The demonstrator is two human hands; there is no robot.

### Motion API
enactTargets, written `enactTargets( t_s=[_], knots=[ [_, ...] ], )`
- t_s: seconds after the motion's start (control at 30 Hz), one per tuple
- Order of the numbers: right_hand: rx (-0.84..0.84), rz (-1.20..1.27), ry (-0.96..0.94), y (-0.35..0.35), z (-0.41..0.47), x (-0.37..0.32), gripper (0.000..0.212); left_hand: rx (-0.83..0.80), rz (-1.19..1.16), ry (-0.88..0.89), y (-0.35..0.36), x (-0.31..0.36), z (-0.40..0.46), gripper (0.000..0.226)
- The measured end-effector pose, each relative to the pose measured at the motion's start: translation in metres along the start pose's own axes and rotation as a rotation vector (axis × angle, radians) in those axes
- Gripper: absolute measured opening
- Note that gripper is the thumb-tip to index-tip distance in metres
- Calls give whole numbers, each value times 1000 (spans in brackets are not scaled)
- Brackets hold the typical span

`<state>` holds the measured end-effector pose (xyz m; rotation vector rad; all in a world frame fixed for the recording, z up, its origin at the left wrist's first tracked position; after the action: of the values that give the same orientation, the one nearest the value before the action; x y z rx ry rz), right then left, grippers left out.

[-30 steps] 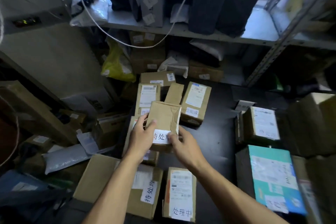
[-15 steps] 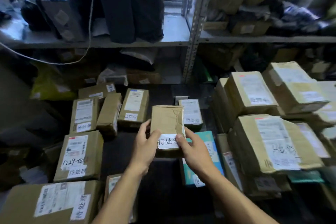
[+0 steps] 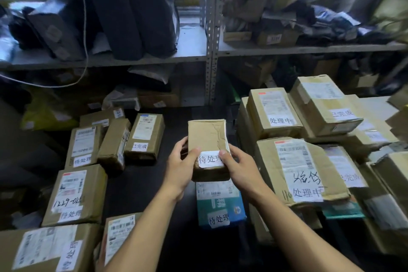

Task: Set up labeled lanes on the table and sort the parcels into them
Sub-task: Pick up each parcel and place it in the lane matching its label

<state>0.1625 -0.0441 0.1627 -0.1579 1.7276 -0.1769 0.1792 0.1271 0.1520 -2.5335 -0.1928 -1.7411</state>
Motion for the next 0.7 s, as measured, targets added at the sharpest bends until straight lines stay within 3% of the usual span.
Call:
enactTargets(
  t_s=[0.13, 0.2, 0.37, 0.7],
  knots=[
    [70, 21, 5, -2, 13, 9, 25, -64, -97, -110, 8, -11, 11, 41],
    [130, 39, 57, 1, 20, 19, 31, -59, -118, -143, 10, -17, 17, 43],
    [185, 44, 125, 11, 45, 35, 25, 14, -108, -142, 15, -16, 42, 43],
    [281, -11, 256, 14, 100, 60, 20, -27, -68, -144, 29, -25, 98, 45]
  ],
)
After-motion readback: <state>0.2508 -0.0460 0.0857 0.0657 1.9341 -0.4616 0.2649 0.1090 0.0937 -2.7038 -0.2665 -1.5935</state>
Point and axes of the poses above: each hand's wrist, its own z-axis towards the middle knuckle, its own y-axis out of the palm, x = y × z, the point moved 6 cm from there along z, towards the middle knuckle, and after that the axes turned 4 degrees about -y, right-handed, at the moved point
